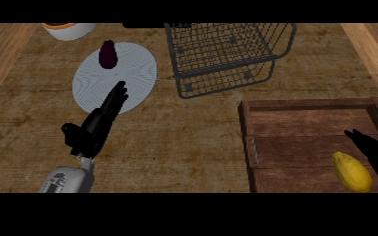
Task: Pick the lemon from the tray and place it in the tiered basket
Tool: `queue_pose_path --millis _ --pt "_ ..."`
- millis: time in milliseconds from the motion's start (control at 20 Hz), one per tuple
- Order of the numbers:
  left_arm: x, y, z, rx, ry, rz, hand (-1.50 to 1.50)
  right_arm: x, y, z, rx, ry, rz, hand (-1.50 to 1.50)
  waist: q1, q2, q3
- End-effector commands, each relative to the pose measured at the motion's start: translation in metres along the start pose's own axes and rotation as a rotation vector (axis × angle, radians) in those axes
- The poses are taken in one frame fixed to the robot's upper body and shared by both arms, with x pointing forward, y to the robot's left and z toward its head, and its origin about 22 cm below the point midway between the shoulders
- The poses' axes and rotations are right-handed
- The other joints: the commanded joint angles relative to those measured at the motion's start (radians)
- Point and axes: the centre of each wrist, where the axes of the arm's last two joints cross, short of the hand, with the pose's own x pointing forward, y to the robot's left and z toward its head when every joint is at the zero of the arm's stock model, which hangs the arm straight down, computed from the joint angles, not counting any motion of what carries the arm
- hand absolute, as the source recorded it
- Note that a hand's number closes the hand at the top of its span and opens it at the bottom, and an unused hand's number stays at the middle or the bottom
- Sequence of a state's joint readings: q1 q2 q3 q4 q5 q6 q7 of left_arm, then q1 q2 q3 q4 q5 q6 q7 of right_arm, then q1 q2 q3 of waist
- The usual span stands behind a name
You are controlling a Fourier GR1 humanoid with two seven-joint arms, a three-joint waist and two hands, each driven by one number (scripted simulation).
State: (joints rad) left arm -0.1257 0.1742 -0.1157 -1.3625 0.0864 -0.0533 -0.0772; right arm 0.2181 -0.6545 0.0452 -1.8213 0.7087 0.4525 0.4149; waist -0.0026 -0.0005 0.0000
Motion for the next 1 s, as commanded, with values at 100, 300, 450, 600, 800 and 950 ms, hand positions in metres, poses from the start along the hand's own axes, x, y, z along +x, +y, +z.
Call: queue_pose_path --millis 100,300,450,600,800,950 --pt "0.0 0.016 -0.007 0.002 0.011 -0.008 0.0 -0.01 0.026 -0.019 0.022 -0.018 -0.005 -1.5 -0.001 0.001 0.0" --pt "0.002 0.006 0.016 -0.002 0.009 -0.015 0.0 -0.007 0.024 -0.02 0.015 -0.035 -0.021 -1.5 0.002 -0.001 0.0" --pt "0.006 -0.006 0.008 -0.011 -0.003 0.01 0.0 0.01 0.039 -0.034 -0.077 -0.159 -0.124 1.5 0.011 -0.001 0.002" --pt "-0.006 -0.007 0.001 -0.01 -0.002 0.003 0.0 0.0 0.009 -0.03 -0.097 -0.181 -0.103 1.5 0.001 0.001 0.0" --pt "-0.001 0.001 0.003 -0.017 0.006 0.009 0.0 0.012 0.02 -0.035 -0.125 -0.195 -0.098 1.5 0.003 0.0 0.0" --pt "-0.014 -0.016 0.013 0.005 -0.003 -0.005 0.0 0.0 0.001 -0.048 -0.145 -0.228 -0.087 1.5 0.008 0.001 0.0"
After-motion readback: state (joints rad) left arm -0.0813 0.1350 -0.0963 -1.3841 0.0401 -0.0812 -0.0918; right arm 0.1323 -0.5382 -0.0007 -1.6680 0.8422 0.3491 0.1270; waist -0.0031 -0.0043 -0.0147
